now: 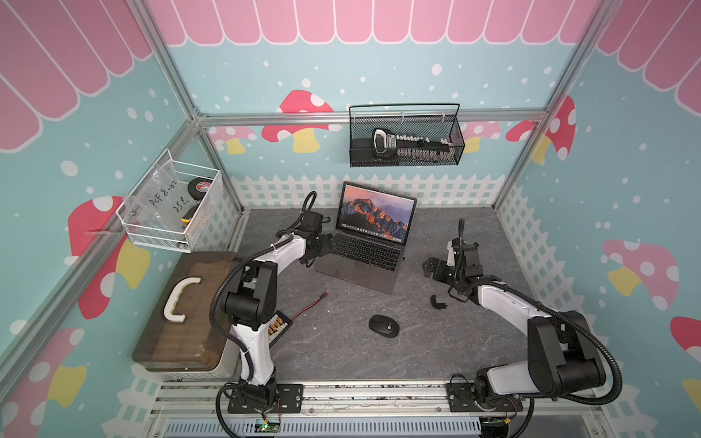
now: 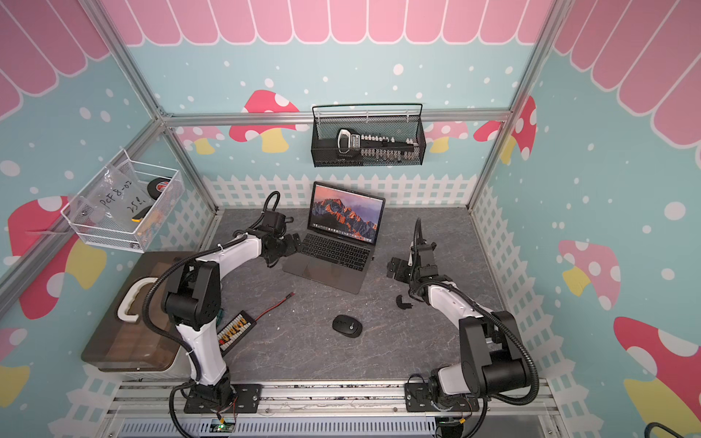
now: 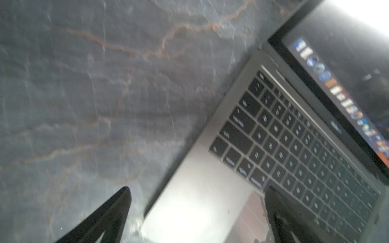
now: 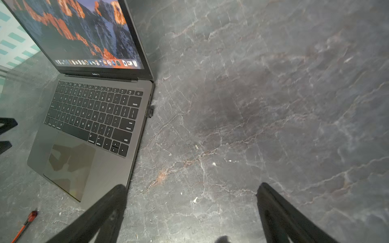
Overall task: Insert the wireless mouse receiver into the laptop
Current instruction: Adjust the laptop at the center of the board.
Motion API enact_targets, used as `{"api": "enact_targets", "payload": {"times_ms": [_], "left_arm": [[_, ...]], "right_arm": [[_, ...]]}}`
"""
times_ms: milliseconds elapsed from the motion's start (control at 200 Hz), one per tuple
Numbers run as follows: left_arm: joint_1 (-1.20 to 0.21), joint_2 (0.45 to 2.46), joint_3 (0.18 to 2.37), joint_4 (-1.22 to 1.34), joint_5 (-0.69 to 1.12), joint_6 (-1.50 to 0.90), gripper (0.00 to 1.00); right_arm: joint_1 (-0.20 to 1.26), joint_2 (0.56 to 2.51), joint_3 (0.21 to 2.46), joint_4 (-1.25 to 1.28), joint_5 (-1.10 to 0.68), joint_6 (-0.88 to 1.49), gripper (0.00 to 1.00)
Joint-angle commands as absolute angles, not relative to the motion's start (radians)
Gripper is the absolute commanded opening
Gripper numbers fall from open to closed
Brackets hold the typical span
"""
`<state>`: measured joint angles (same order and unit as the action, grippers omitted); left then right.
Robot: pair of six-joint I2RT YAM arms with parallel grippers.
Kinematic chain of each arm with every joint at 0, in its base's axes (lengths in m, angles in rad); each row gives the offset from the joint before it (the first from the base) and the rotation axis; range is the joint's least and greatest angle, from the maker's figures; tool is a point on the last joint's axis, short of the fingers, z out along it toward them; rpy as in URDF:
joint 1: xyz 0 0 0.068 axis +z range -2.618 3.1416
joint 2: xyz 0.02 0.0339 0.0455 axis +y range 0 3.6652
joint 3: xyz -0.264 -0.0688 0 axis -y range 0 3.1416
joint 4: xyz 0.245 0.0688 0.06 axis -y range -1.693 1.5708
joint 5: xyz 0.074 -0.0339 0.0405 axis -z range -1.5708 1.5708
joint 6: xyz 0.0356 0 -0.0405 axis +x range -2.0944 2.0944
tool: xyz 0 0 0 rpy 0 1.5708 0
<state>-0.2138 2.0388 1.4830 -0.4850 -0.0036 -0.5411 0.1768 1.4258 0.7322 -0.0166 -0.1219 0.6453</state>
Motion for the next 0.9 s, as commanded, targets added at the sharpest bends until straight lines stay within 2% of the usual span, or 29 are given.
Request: {"api": "enact_targets", "payload": {"times_ms": [0, 75, 210, 285, 380, 450, 706, 896], "left_arm": [[-0.216, 2.148, 1.558, -0.561, 0.066, -0.479, 1.0], [-0.225, 2.171, 1.547, -0.561, 0.153, -0.507, 0.99], [-0.256, 2.108, 1.398, -0.471, 0.26, -0.592, 0.99], [-0.274, 2.069, 1.3, -0.416, 0.311, -0.648, 0.99], [-0.306, 2.014, 1.16, -0.305, 0.37, -0.731, 0.99], [-0.341, 1.99, 1.089, -0.24, 0.401, -0.781, 0.99], [-0.503, 1.922, 0.981, -0.1, 0.388, -0.91, 0.99], [-0.462, 1.842, 0.929, -0.173, 0.243, -0.889, 0.99]], "right_arm": [[0.178, 1.418, 0.723, -0.046, -0.148, 0.714, 0.98], [0.177, 1.392, 0.716, -0.077, -0.127, 0.696, 0.98], [0.177, 1.335, 0.707, -0.154, -0.113, 0.659, 0.98], [0.177, 1.319, 0.699, -0.19, -0.17, 0.629, 0.98], [0.201, 1.317, 0.668, -0.176, -0.332, 0.552, 0.97], [0.261, 1.316, 0.662, -0.194, -0.351, 0.496, 0.97], [0.529, 1.4, 0.697, -0.193, -0.333, 0.322, 0.98], [0.634, 1.463, 0.689, -0.192, -0.342, 0.29, 0.98]]}}
